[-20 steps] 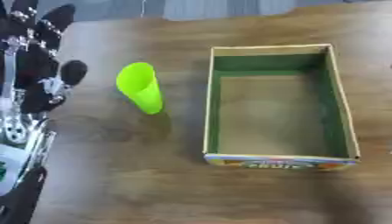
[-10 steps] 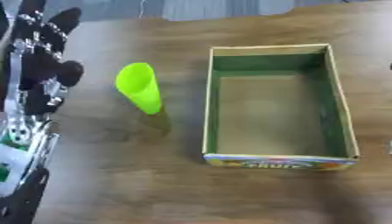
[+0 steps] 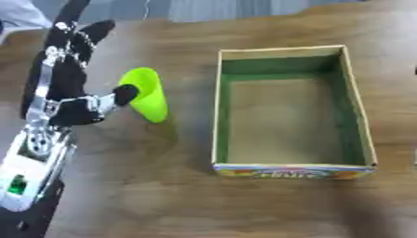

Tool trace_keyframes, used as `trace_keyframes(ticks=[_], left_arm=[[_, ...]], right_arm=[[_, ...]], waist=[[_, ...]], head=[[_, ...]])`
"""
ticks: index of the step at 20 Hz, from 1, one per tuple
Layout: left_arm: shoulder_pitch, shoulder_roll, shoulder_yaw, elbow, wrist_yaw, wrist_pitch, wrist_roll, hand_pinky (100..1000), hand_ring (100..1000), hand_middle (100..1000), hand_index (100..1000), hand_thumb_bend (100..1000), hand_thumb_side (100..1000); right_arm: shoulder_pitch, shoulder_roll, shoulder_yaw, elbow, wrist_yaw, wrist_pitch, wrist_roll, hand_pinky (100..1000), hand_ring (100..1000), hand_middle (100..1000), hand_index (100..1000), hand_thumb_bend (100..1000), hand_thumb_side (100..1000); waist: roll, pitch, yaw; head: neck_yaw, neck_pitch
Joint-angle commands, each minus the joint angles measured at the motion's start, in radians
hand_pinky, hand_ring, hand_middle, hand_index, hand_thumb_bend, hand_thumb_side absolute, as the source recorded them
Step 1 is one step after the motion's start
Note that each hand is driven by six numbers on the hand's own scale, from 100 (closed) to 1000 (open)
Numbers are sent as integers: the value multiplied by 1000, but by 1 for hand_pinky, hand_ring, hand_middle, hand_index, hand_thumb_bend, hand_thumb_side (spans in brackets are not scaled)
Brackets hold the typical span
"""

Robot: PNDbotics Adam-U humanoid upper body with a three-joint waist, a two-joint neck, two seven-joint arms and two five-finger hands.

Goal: Pick up objects on the table and place them in the box.

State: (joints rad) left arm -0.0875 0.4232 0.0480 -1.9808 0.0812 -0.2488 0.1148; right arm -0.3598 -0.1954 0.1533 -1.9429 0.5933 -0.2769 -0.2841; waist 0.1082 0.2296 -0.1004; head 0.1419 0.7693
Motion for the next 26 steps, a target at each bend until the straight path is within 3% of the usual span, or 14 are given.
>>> trace_keyframes(ticks=[1,13,21,26], left_arm=[[-5,8,10,-19,-26,26,-13,945,854,1000,1000,1000,275],[-15,31,50,-19,-60,62,-53,953,858,1000,1000,1000,305],[-29,47,52,-19,66,94,-90,957,854,1000,1000,1000,343],[-38,38,53,-5,93,116,-135,959,854,1000,1000,1000,375]], right_arm=[[-10,-2,-2,-9,-4,0,2,184,759,862,897,100,1000],[-10,-2,-2,-9,-4,-1,3,183,759,862,897,100,1000],[-12,-1,-1,-9,-5,-2,5,183,760,863,897,100,1000],[-13,-1,-1,-9,-6,-3,6,182,760,863,897,100,1000]], waist=[[-1,-11,-1],[-4,-9,0],[-5,-10,-6],[-5,-7,-9]], head=[[11,1],[10,1],[8,1],[7,1]])
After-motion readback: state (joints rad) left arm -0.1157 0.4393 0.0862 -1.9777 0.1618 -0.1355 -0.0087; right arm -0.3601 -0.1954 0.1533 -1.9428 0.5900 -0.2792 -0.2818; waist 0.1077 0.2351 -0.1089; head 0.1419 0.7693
